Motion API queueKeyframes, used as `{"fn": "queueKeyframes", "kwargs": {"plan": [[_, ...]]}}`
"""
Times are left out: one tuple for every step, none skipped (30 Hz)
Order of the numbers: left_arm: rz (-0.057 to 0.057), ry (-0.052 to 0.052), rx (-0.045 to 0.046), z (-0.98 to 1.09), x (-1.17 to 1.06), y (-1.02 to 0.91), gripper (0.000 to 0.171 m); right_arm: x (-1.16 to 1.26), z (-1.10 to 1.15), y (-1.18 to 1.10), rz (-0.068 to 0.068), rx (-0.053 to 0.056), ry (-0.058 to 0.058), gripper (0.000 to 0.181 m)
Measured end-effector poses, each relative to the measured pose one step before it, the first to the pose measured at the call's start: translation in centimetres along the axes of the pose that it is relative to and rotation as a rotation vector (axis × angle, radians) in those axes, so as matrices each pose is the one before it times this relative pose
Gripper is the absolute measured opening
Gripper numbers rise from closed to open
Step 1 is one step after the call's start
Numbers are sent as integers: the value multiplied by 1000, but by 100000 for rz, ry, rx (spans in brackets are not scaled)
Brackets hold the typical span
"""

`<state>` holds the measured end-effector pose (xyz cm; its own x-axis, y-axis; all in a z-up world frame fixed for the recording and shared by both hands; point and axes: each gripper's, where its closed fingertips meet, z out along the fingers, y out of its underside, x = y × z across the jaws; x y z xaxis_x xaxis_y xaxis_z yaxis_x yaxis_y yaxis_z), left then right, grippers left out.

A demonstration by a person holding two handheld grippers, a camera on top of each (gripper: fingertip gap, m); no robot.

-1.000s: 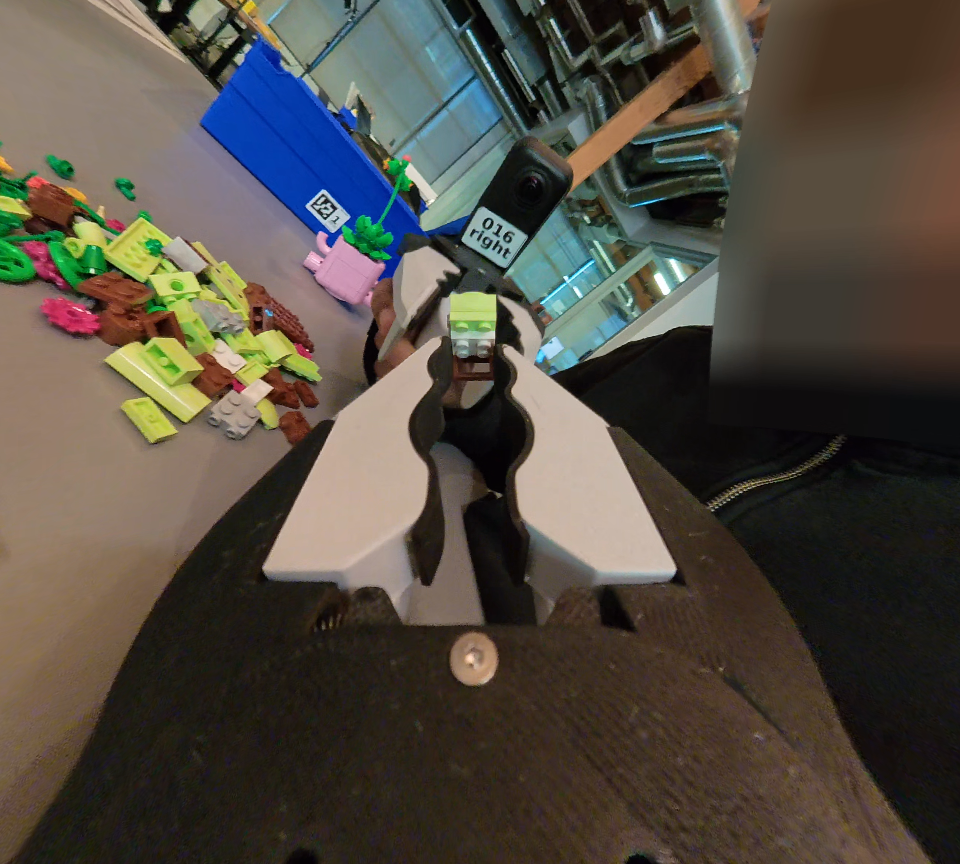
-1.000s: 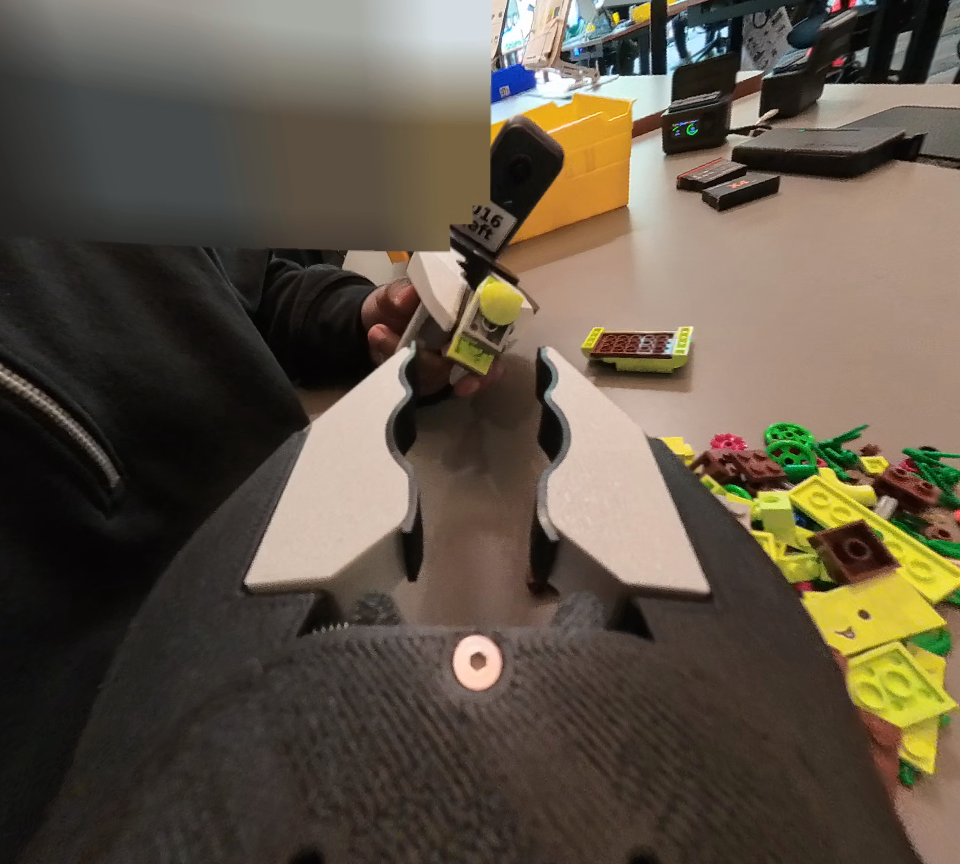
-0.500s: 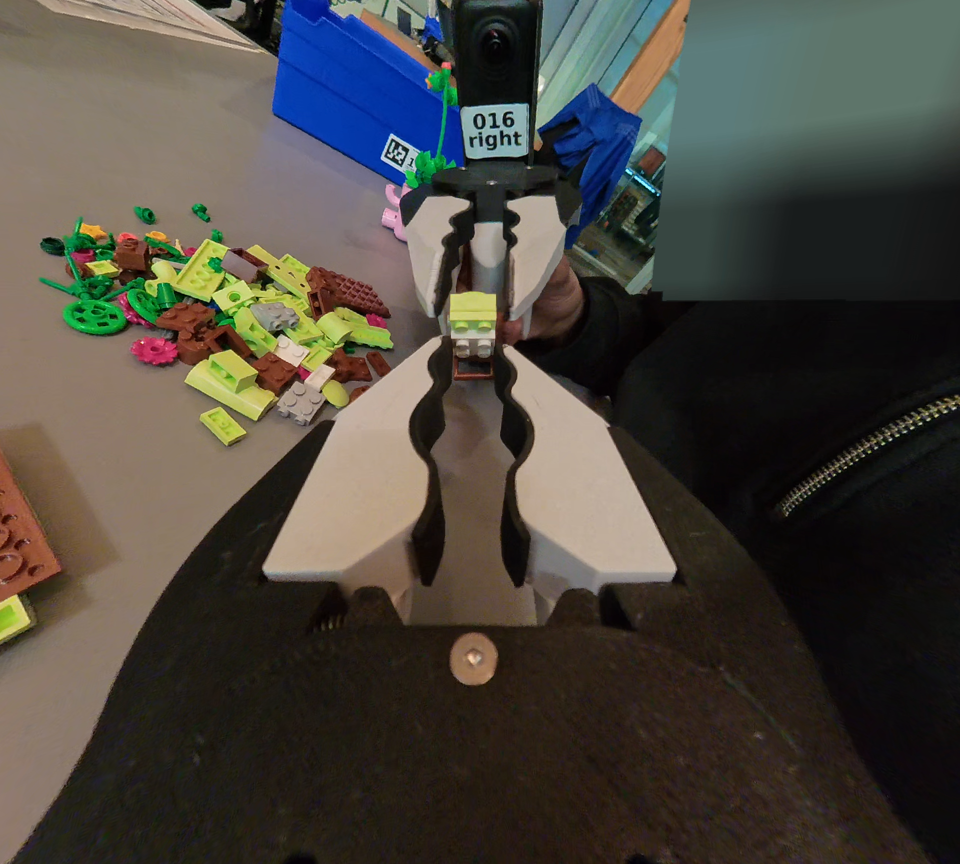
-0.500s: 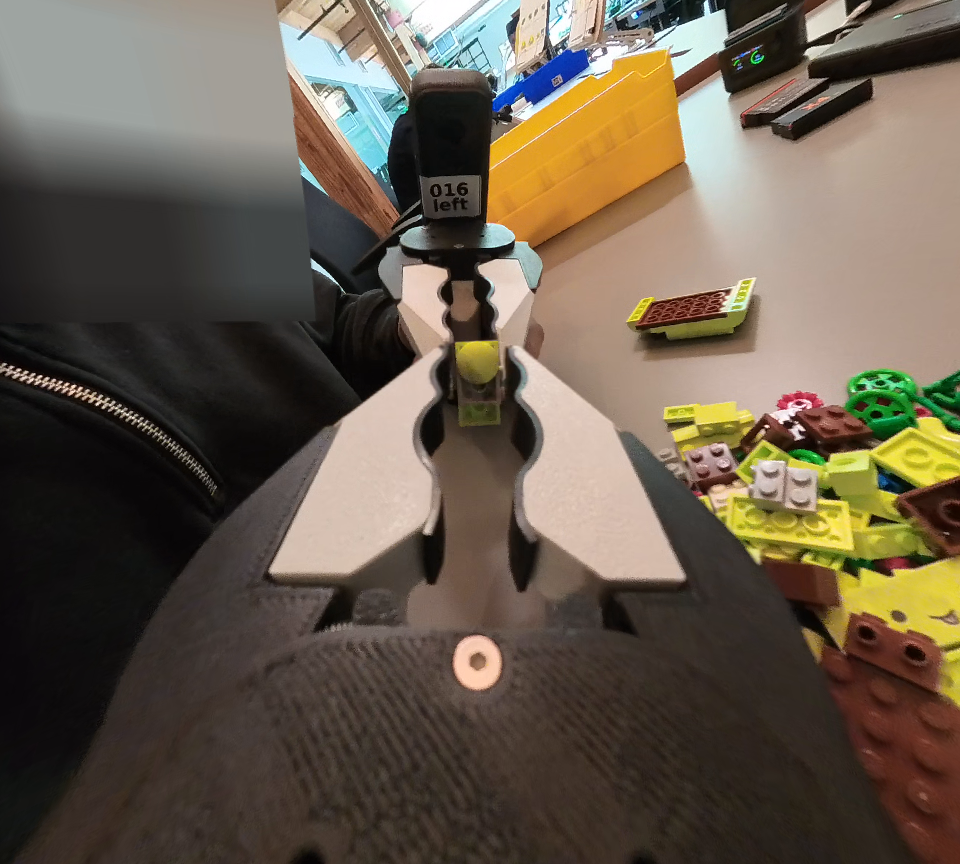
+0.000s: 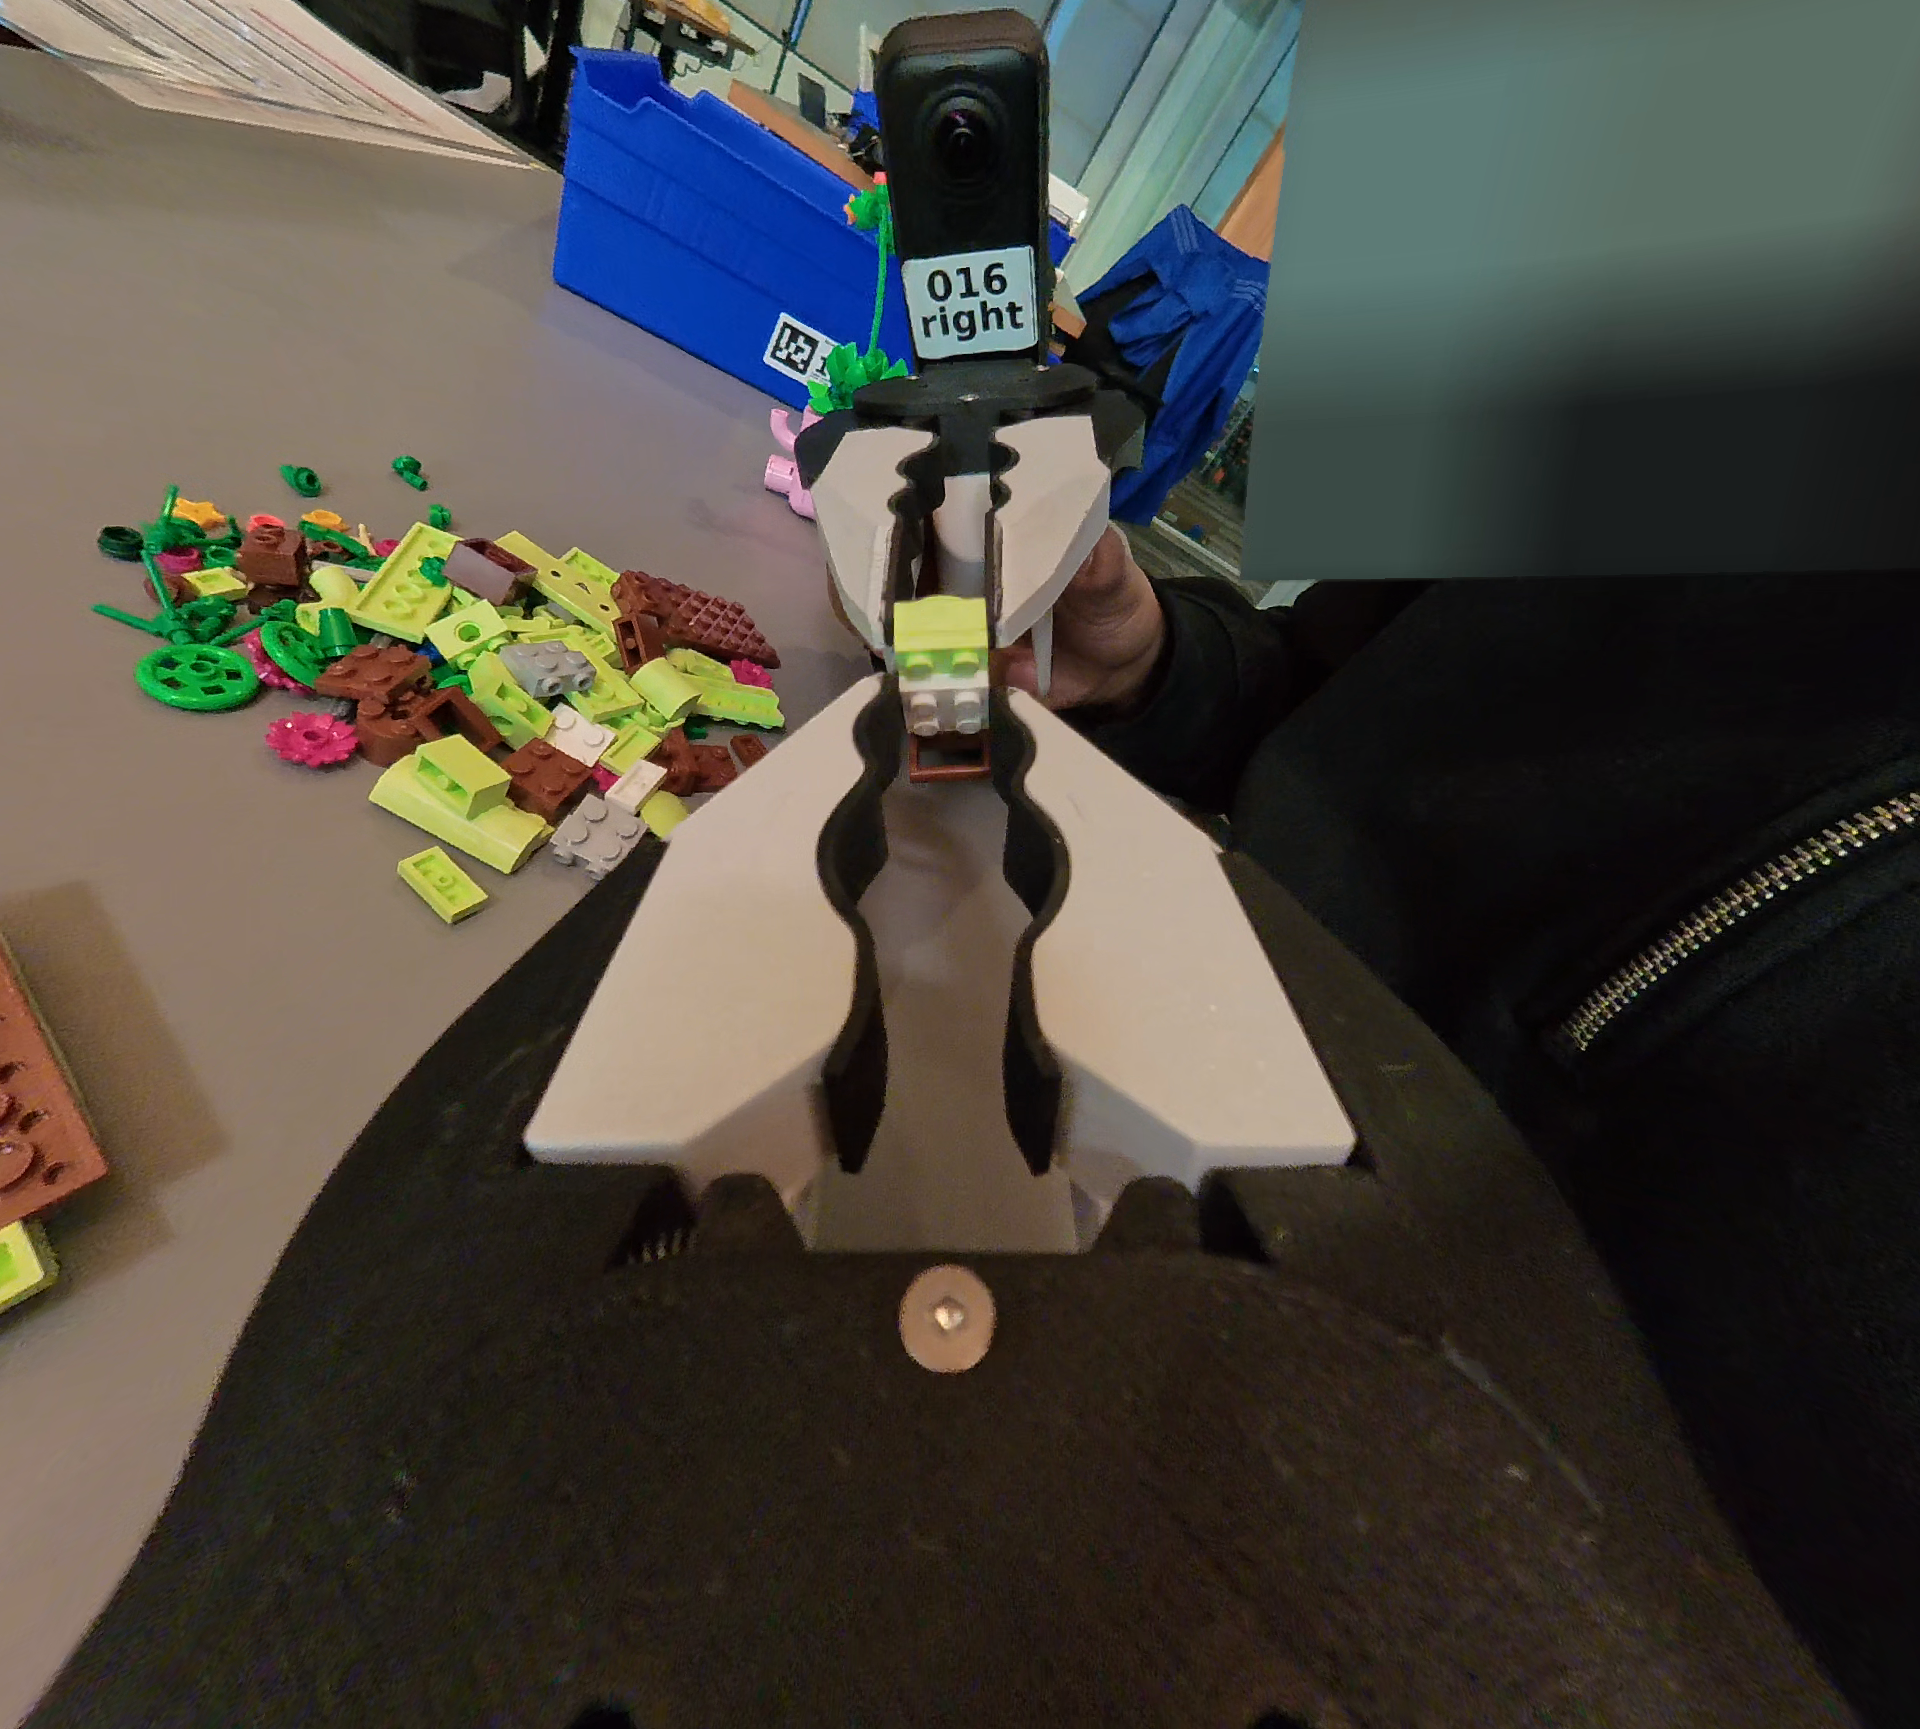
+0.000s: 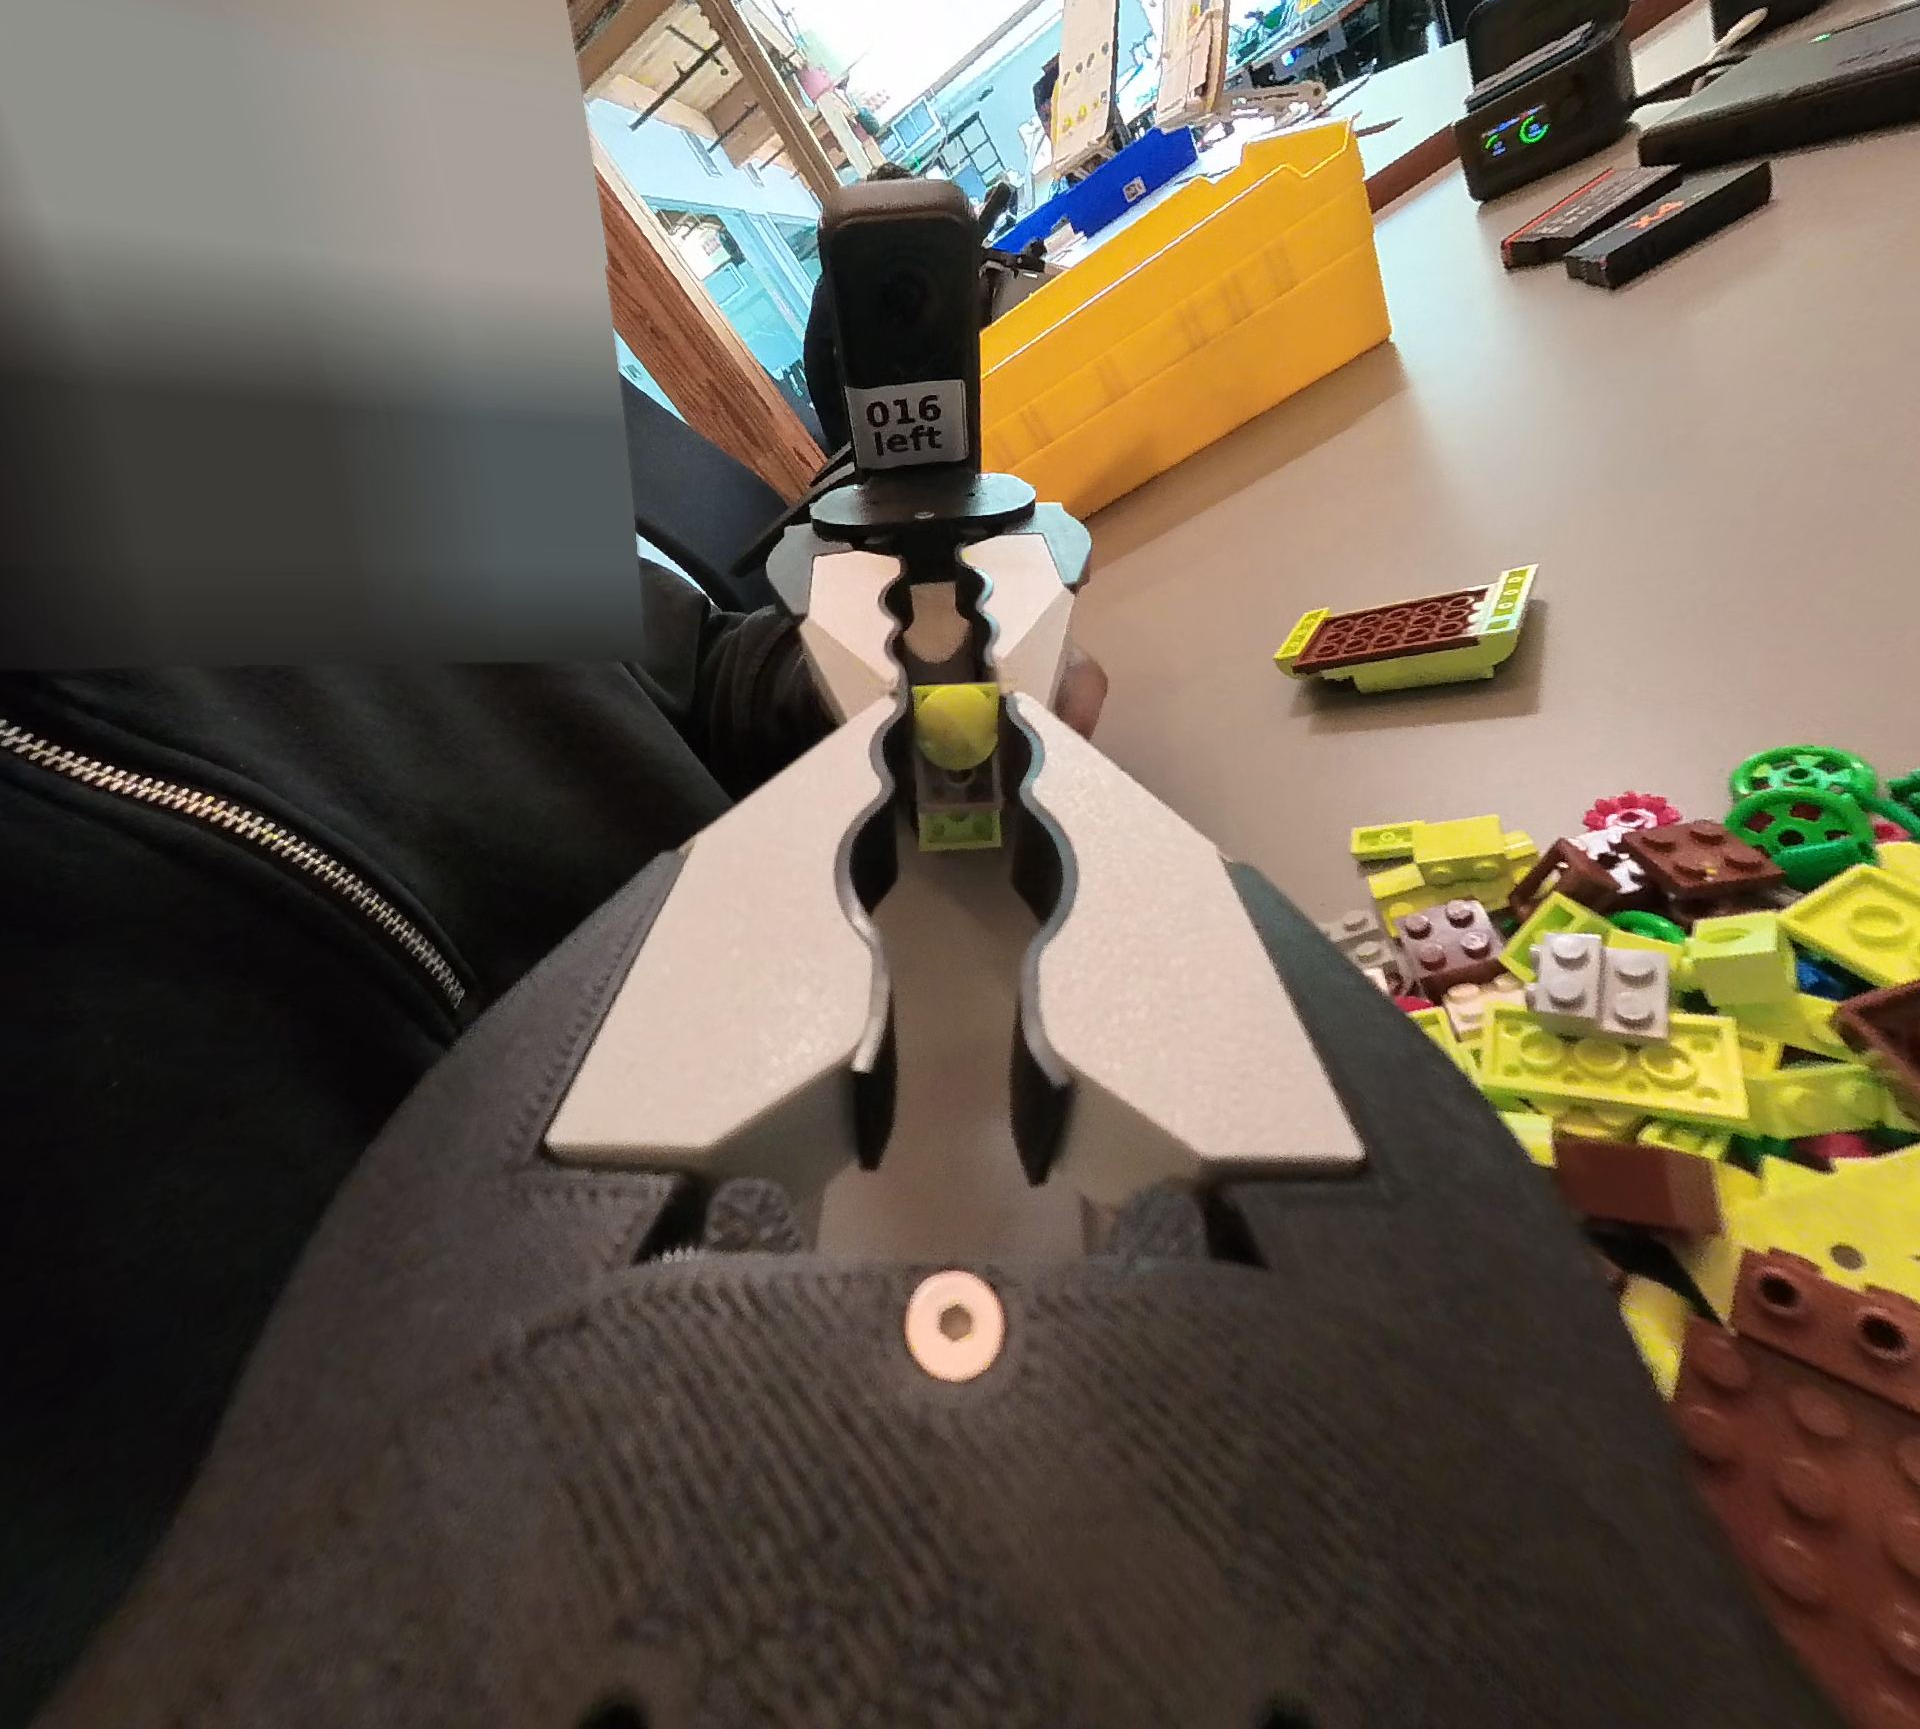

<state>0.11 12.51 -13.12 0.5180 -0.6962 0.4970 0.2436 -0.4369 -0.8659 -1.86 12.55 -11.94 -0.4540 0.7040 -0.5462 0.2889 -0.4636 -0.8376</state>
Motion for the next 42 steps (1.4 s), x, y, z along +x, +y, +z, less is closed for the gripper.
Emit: {"fn": "queueKeyframes", "kwargs": {"plan": [[-107,-199,454,-53,-58,-68,13,44,-39,-64,139,350,93,14],[-118,-77,182,-44,-44,-34,13,36,-35,-12,209,83,-24,14],[-28,153,315,-63,-10,-58,13,11,-38,-21,261,169,-148,13],[114,40,541,-73,-14,-88,13,11,-44,-38,163,193,-86,14],[318,-224,509,-90,-59,-91,13,34,-74,-24,148,42,7,14],[468,-368,377,-89,-63,-81,13,39,-71,-2,206,-155,5,14],[617,-380,446,-99,-69,-99,13,39,-91,6,254,-283,-69,14],[654,-358,571,-94,-45,-115,12,16,-85,24,319,-399,-183,13],[652,-259,611,-97,-29,-109,12,9,-89,45,390,-573,-229,13],[519,-219,537,-82,-28,-96,12,40,-72,74,492,-803,-119,13],[320,-97,525,-70,-21,-85,11,56,-76,120,436,-957,111,13],[297,-22,824,-93,-12,-140,8,86,-56,145,264,-1141,363,13],[278,124,1178,-89,18,-186,5,81,-22,193,19,-1474,480,13],[-29,-198,976,-78,-43,-156,3,21,51,240,-456,-1653,345,13],[-142,-347,4,-27,-94,5,3,-47,92,213,-790,-1525,149,13],[-154,115,-888,2,-41,145,3,-23,99,151,-925,-1031,474,13],[-460,-127,-51,-28,-72,-4,3,33,76,107,-871,-636,633,13],[-321,-326,-245,-4,-90,21,5,4,75,123,-319,-716,258,14],[-211,-246,-638,26,-75,70,9,27,71,87,35,-514,240,14],[-506,-657,-1061,41,-157,126,19,53,24,20,-75,-26,427,13],[-859,-26,-1382,74,-75,183,30,59,-28,-41,-113,316,332,13],[-1216,1218,-1575,78,89,219,38,33,-69,-132,-30,864,194,13],[-1439,1568,-1614,90,148,250,43,-18,-100,-235,101,1453,-131,13],[-1498,679,-1020,91,24,177,44,-123,-108,-295,294,1818,-873,13],[-1287,948,-687,90,77,136,43,-190,-92,-342,489,2097,-1415,13],[-1166,1436,-480,91,154,105,41,-214,-63,-319,474,2057,-1435,13],[-1186,1285,94,69,141,45,35,-142,-33,-231,322,1544,-1023,13],[-1054,1594,530,36,194,-12,32,-54,17,-92,213,720,-441,13],[-902,1464,720,20,175,-43,29,22,34,51,115,-143,17,13],[-578,892,1011,-21,106,-96,24,40,56,106,-76,-612,190,13],[-147,465,1263,-65,58,-152,18,-27,66,113,-242,-601,-150,13],[44,-78,1330,-95,-37,-191,15,-72,62,46,-102,-263,-353,13],[118,441,804,-81,33,-130,15,-44,18,-13,-97,16,-97,13],[110,144,508,-56,1,-94,14,18,-22,21,-177,-190,111,13],[232,-180,544,-42,-32,-97,14,35,-43,54,-48,-455,130,13],[384,-237,885,-48,-21,-138,14,27,-30,71,124,-498,12,13],[126,18,1237,-68,24,-184,14,-8,-10,97,247,-607,-186,13],[-441,469,1416,-81,43,-222,14,-35,28,128,157,-852,-326,13],[-960,702,1581,-89,51,-244,14,-40,90,204,-142,-1292,-210,13],[-1360,853,1466,-79,45,-210,14,-23,168,339,-533,-2047,111,13],[-1442,757,608,-37,5,-70,14,35,236,453,-1100,-2721,742,13],[-1192,139,-105,4,-78,42,14,112,288,470,-1892,-2912,1704,13]]}}
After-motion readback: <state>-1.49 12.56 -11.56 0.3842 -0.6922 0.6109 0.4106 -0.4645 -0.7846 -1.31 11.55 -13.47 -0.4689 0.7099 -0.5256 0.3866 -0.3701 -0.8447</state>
